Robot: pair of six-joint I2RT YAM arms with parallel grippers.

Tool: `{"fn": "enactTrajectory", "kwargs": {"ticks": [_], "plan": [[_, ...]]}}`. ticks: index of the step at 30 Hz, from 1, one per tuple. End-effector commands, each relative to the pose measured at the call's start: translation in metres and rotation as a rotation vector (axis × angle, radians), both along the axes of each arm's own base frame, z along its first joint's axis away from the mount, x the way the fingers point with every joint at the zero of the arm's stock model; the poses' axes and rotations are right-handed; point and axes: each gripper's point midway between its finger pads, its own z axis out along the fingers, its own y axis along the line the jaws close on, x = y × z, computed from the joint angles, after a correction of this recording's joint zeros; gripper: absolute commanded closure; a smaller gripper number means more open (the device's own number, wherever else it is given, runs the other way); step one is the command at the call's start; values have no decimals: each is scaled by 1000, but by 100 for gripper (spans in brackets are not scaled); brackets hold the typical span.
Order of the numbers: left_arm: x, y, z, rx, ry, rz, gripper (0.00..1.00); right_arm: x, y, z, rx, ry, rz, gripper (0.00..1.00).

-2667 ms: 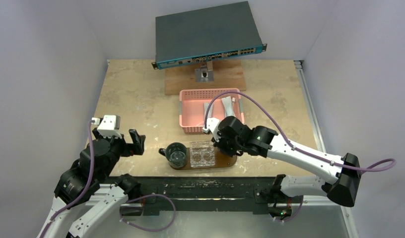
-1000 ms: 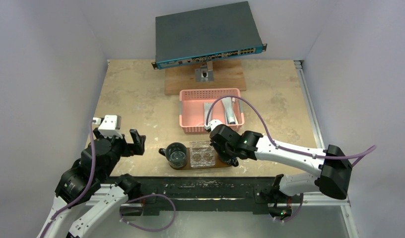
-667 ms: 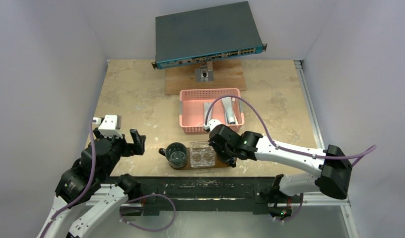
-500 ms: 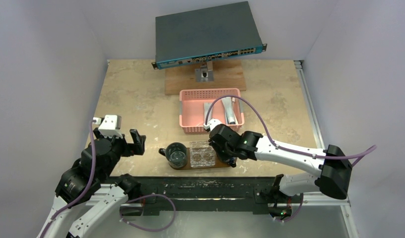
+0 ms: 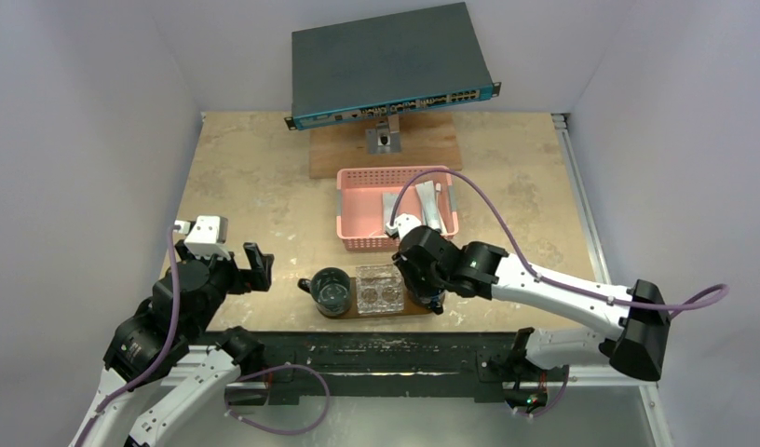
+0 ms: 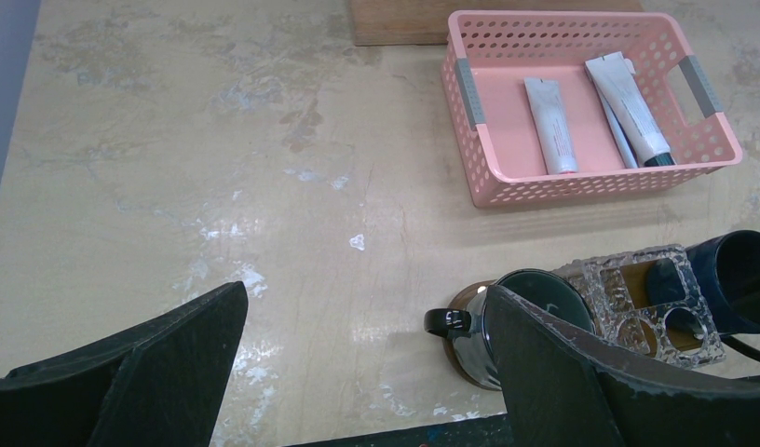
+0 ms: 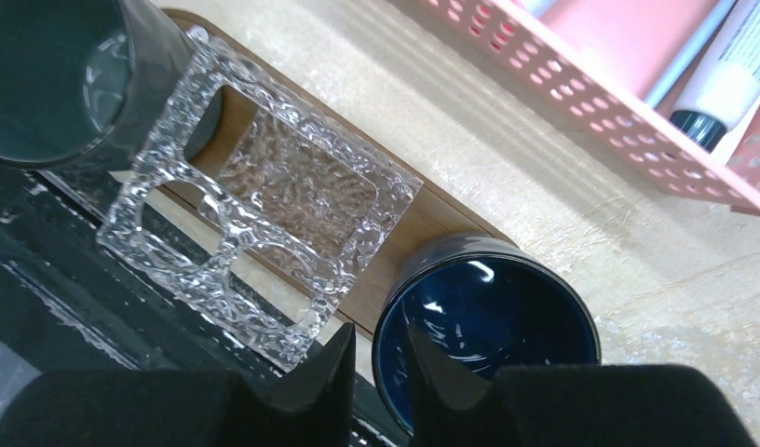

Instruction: Prepare toiletry sets of a toothbrush and toothpaste on the tray

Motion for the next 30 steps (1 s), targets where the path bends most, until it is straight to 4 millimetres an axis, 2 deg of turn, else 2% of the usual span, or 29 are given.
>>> {"fn": "enactTrajectory", "kwargs": {"ticks": [1,7,14,22,25,30], "plan": [[4,0,1,8,-7,7,0,6,0,35,50,-59,-19,71],[4,0,1,9,-6,8,0,17,-2,70,92,-149,-30,65],[4,1,1,10,-8,15,0,40,-5,93,76,-249,-94,59],[4,0,2,9,-7,11,0,86,-14,118,76,-339,-214,56],[4,0,1,9,-7,11,0,109,-23,117,51,-335,-307,56],[5,1,1,9,-9,13,0,140,-25,100,-17,-318,-352,54]]}}
